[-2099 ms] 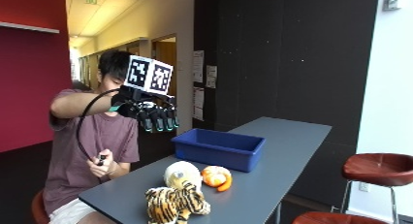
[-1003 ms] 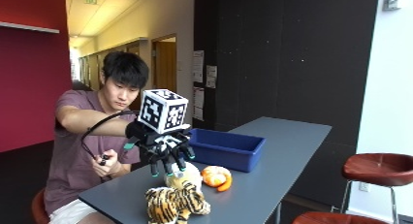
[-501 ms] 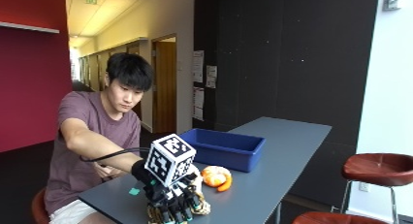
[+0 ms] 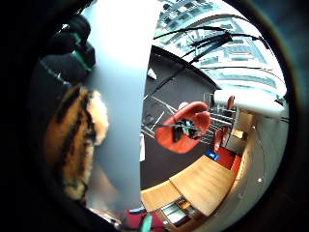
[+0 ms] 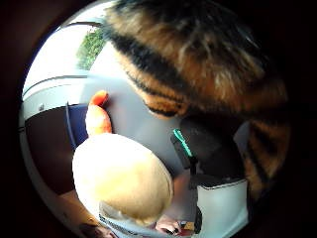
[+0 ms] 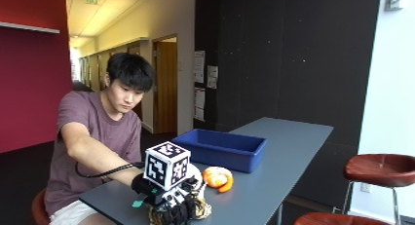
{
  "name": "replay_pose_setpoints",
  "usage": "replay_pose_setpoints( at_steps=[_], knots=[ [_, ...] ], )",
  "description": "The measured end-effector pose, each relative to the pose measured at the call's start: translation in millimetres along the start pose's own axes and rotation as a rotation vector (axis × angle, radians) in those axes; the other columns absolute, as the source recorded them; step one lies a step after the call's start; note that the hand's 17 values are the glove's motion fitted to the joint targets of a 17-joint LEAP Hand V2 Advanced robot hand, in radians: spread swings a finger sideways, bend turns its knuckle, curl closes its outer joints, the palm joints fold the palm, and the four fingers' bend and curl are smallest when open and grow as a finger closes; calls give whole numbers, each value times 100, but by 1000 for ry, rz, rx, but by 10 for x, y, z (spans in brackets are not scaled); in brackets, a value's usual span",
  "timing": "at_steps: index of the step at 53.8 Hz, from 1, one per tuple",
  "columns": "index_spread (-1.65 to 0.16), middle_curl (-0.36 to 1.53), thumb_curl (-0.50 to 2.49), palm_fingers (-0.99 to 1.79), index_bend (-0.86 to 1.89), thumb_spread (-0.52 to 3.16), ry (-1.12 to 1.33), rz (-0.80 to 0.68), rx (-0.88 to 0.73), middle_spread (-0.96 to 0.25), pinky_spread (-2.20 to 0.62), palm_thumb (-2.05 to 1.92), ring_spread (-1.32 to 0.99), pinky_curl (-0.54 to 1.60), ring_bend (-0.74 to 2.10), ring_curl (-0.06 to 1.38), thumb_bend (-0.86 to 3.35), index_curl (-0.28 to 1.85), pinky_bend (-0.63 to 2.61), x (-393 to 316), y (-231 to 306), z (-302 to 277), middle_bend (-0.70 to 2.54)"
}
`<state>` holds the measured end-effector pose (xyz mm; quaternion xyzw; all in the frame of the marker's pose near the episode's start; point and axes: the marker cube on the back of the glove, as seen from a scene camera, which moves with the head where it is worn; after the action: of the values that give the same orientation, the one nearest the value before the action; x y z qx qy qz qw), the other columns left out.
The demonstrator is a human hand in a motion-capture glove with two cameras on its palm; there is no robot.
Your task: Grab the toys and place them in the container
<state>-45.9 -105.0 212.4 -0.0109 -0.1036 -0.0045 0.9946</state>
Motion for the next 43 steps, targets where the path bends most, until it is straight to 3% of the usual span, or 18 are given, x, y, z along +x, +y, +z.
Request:
replay_pose_setpoints(
  at_steps=[11,18,28,43],
  knots=[
    [-15,59,26,72,19,141,31,9,190,-14,-25,19,-29,30,112,41,7,18,86,-6,27,0,80],
    [-20,66,34,110,25,145,-25,74,208,-21,-34,43,-33,31,122,44,19,21,86,26,23,-21,94],
    [-28,74,50,107,39,120,-106,167,122,-27,-38,66,-36,35,121,50,23,30,84,48,142,-233,100],
    [-35,86,72,106,77,83,-46,146,325,-27,-41,76,-41,39,123,55,26,51,79,-231,436,-1633,114]
  ],
)
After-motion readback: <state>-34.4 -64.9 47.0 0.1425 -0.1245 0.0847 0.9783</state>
